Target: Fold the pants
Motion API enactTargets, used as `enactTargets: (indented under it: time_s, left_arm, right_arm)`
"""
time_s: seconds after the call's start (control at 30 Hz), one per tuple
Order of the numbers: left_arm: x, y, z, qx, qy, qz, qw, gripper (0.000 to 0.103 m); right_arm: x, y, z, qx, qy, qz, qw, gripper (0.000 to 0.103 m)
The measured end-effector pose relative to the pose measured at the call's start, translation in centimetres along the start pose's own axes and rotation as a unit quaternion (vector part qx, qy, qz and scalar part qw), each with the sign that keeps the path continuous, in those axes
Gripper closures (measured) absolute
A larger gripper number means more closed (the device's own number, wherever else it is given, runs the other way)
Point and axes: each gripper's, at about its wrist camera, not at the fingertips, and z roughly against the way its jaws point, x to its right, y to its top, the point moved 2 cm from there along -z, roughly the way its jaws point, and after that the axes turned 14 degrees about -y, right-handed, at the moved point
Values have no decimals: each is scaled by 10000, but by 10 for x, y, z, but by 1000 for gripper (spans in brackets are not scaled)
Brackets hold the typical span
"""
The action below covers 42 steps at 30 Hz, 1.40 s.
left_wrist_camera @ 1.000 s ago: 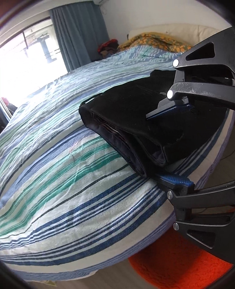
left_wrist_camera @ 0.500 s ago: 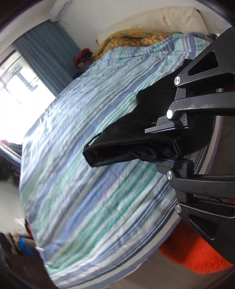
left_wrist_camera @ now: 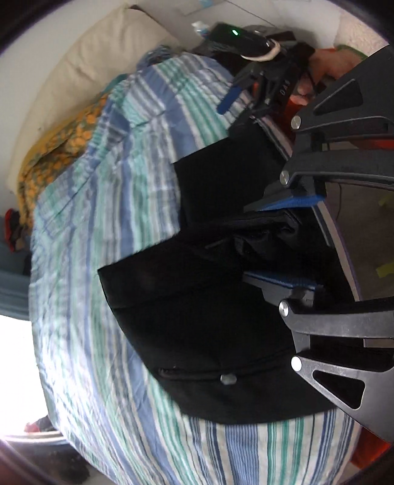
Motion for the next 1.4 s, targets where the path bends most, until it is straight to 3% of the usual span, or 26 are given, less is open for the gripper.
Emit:
enactTargets:
  time_s: [0.07,0.13,0.2,0.27,0.37,0.47,0.63,0.77,0.83,0.87,0.97,1.03,1.1,1.13,1.27,1.4]
  left_arm:
    - [13,-18,-33,-452,28,-108,9989,60]
    - [21,-25,-35,-560,71,-182,9982,58]
    - [28,-24,-14,-414,-136,-268,9987,38]
    - [26,-16,20,-88,-153,-268,9995,27]
    - [4,-6,67,451,-138,-21,9989,21]
    - [-34,-4,100,886,151,381,9952,20]
    - [-97,-21,109,1037,542,1193,9859,21]
    - [-102,-36,91,956,655,1076,9874,25]
    - [-102,-42,79,867,671,1048,9884,36]
    - [-103,-46,71,781,556,1102,9893,48]
    - [-99,-55,50,572,565,952,9922,50]
    - [-91,-57,37,424,606,645,9952,50]
    - [-88,-57,27,302,546,585,9963,50]
    - [-87,-57,26,303,541,588,9963,50]
    - [-81,-59,22,287,631,433,9967,48]
    - [-82,-61,21,328,602,410,9968,48]
  right_arm:
    - [6,-1,0,-37,-30,-96,9999,3]
    - [12,-1,0,-58,-46,-200,9998,3]
    - [18,0,1,-60,-47,-321,9995,3]
    - [23,0,-1,-84,-32,-441,9990,3]
    - [26,-1,-7,-182,-31,-540,9984,3]
    - [22,-2,-9,-218,11,-512,9984,3]
    - [11,-2,-6,-133,44,-249,9996,3]
    - [14,2,3,-65,522,-396,9978,3]
    - [16,5,5,-208,925,-601,9937,3]
    - [16,5,4,-330,1136,-732,9903,3]
    - [3,6,-2,-833,2017,-1079,9699,3]
    - [-17,7,-12,-1351,2925,-1219,9388,3]
    - [-43,8,-26,-1861,3546,-1219,9081,4]
    - [-54,6,-37,-2186,3621,-1174,8985,5]
    - [-85,10,-76,-2818,3101,-637,9057,8]
    - [-117,5,-100,-3403,3273,-152,8814,15]
